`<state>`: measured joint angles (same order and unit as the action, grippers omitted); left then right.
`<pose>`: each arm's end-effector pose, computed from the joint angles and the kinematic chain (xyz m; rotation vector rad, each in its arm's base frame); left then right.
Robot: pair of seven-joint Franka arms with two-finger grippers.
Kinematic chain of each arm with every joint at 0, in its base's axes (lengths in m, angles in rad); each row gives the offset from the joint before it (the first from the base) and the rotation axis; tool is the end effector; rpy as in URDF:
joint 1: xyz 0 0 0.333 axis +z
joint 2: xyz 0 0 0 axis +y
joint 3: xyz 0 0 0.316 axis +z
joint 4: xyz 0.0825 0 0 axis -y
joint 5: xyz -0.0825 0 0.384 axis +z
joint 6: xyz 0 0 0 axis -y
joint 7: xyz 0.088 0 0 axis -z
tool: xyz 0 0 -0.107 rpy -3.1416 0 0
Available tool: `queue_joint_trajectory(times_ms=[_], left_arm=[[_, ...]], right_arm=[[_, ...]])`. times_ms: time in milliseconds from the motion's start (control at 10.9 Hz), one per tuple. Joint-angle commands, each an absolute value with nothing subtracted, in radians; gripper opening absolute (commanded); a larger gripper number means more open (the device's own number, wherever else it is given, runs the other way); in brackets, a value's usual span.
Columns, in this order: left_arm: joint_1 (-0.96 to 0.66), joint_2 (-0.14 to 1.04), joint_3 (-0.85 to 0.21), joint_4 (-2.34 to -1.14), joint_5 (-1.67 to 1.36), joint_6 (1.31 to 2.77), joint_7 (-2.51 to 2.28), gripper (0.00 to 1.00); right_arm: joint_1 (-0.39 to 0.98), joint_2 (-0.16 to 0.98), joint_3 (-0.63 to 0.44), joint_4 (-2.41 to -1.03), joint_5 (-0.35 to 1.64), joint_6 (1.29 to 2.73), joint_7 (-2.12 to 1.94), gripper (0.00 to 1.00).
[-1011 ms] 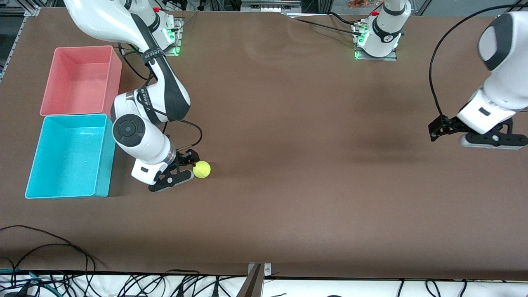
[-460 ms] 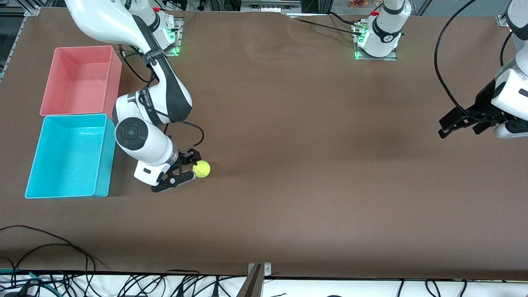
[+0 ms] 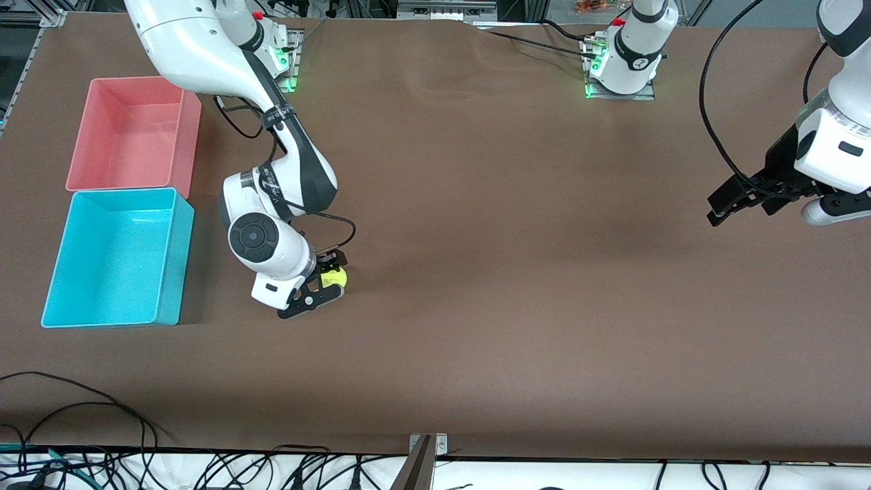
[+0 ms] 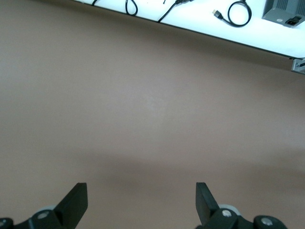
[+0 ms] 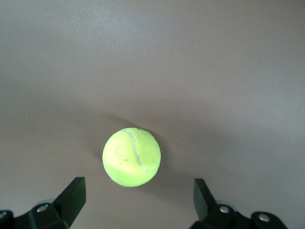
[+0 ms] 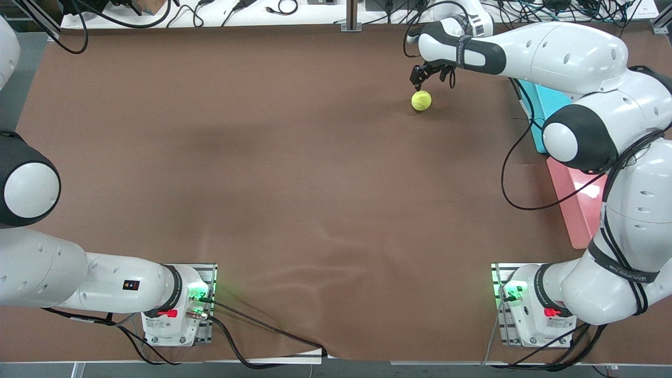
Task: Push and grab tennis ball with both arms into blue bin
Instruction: 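Close the right gripper on the tennis ball and lift it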
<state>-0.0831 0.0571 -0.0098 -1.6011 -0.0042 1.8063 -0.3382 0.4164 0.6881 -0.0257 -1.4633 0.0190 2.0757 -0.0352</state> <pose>0.5904 -0.0552 0.5996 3.0739 0.3801 0.2229 0.6553 0.2743 0.2698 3.0567 0.6536 -0.1160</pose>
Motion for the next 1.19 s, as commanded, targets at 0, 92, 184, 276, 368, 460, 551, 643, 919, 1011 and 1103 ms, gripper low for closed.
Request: queue_joint_trajectory(times_ms=[0,92,184,276,368,460,551,643,919,1011,1103], left_arm=[[-0.083,0.069,-0.002,-1.569,-0.025,1.743,-0.183,1.00],[-0.081,0.068,-0.003,-1.569,-0.026,1.724,-0.176,1.00],[-0.074,0.066,-0.006,-1.568,-0.026,1.695,-0.172,1.00],[-0.074,0.057,-0.020,-1.568,-0.023,1.672,-0.169,1.00],[-0.072,0.054,-0.031,-1.568,-0.018,1.661,-0.157,1.00],[-0.072,0.055,-0.031,-1.568,-0.017,1.661,-0.119,1.00],[-0.060,0.055,-0.029,-1.568,-0.017,1.661,-0.048,1.00],[-0.054,0.054,-0.029,-1.568,-0.028,1.661,-0.028,1.00],[-0.055,0.054,-0.029,-1.568,-0.028,1.660,-0.024,1.00],[-0.055,0.055,-0.028,-1.568,-0.028,1.658,-0.023,1.00],[-0.054,0.055,-0.025,-1.568,-0.028,1.658,-0.015,1.00]], right_arm=[[0.425,0.727,-0.015,-1.440,0.052,2.121,-0.026,1.00],[0.428,0.744,-0.008,-1.440,0.058,2.158,-0.029,1.00],[0.426,0.761,-0.008,-1.440,0.060,2.173,-0.026,1.00],[0.428,0.776,-0.008,-1.442,0.058,2.193,-0.026,1.00],[0.426,0.784,-0.008,-1.443,0.057,2.203,-0.031,1.00],[0.428,0.787,-0.008,-1.448,0.048,2.201,-0.032,1.00],[0.426,0.793,-0.008,-1.447,0.045,2.201,-0.040,1.00],[0.426,0.795,-0.008,-1.450,0.043,2.195,-0.040,1.00],[0.425,0.795,-0.008,-1.482,0.046,2.186,-0.035,1.00],[0.423,0.795,-0.008,-1.485,0.046,2.186,-0.037,1.00],[0.423,0.795,-0.011,-1.489,0.046,2.186,-0.034,1.00]])
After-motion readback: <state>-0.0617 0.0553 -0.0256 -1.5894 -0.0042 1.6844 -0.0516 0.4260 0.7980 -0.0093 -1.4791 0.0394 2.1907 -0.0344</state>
